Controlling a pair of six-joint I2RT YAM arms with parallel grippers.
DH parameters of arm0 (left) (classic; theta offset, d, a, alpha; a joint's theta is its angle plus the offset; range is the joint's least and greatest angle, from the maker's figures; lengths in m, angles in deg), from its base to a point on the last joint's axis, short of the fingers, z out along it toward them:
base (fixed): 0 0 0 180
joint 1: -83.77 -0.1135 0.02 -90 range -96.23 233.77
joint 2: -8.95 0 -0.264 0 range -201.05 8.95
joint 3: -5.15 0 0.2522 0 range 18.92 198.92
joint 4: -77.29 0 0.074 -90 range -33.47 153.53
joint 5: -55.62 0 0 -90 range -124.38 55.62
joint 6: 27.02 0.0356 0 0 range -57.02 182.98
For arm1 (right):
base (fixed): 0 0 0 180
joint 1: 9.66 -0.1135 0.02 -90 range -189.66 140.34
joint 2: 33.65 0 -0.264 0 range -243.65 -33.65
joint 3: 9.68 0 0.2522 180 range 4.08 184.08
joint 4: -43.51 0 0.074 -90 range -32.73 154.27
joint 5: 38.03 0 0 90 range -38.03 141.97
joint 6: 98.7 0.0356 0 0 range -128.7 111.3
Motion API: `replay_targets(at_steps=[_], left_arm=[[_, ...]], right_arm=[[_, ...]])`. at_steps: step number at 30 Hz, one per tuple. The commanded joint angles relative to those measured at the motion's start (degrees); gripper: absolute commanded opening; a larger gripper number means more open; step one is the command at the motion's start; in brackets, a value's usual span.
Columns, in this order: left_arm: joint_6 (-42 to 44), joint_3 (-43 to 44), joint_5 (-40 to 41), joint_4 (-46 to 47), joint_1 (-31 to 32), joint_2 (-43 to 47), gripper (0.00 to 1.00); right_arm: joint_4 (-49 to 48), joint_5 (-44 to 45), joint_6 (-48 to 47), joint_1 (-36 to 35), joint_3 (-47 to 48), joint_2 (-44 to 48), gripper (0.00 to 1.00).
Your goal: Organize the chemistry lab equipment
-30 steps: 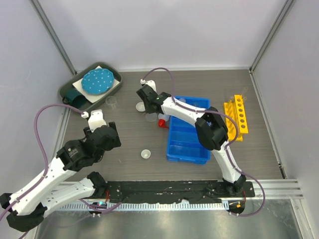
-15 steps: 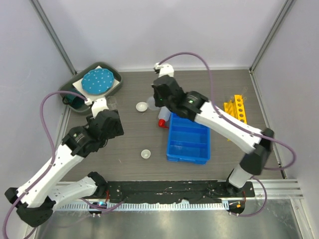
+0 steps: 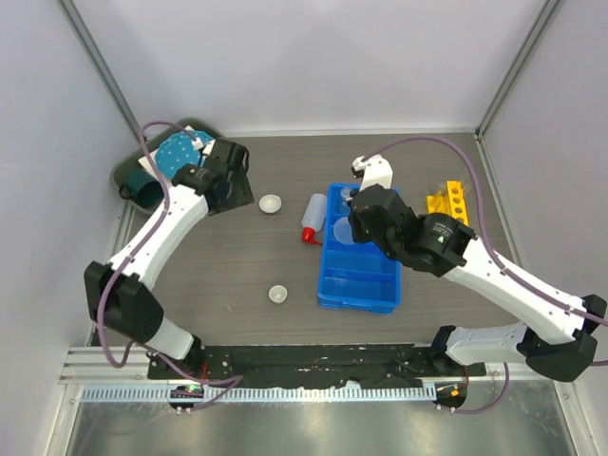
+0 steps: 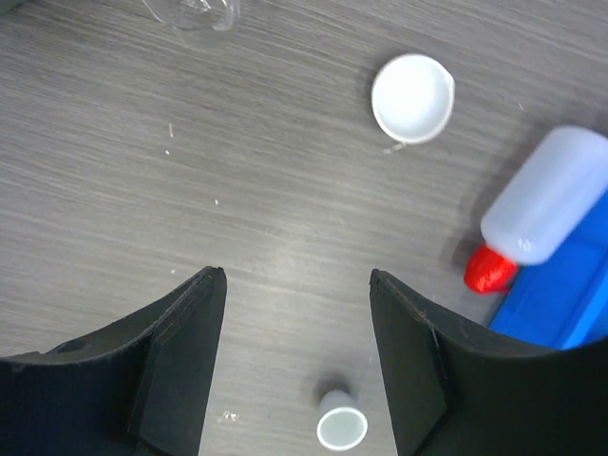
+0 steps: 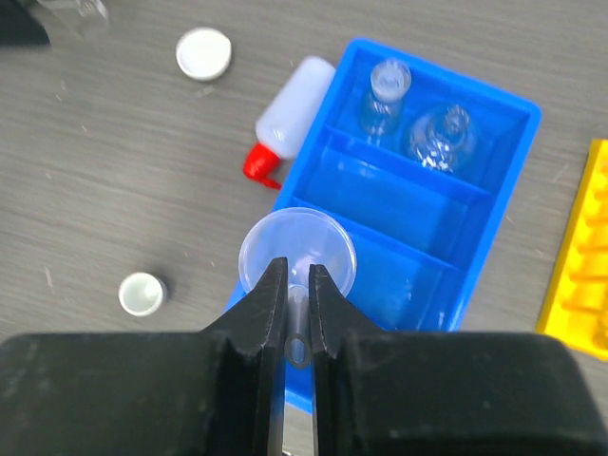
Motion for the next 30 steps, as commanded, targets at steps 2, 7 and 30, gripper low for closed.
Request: replay_targets(at_steps=[2,7,30], left_arm=[[0.29,4.83,-5.5,1.73,-6.38,-6.14,0.65],[0.99,8.09,-4.89,-0.02,-9.72,-11.58,0.64],[2.57,9.94,-8.76,4.28,-21.23,-25.66,0.54]], right_arm=[[1.5,0.3,3.16,-0.59,-6.93,3.75,0.01],[-3.24,-2.16,4.49,-0.59,-14.21,4.1,0.01],[-15.47,-6.21,0.8,8.28,-21.27,-0.64,0.01]])
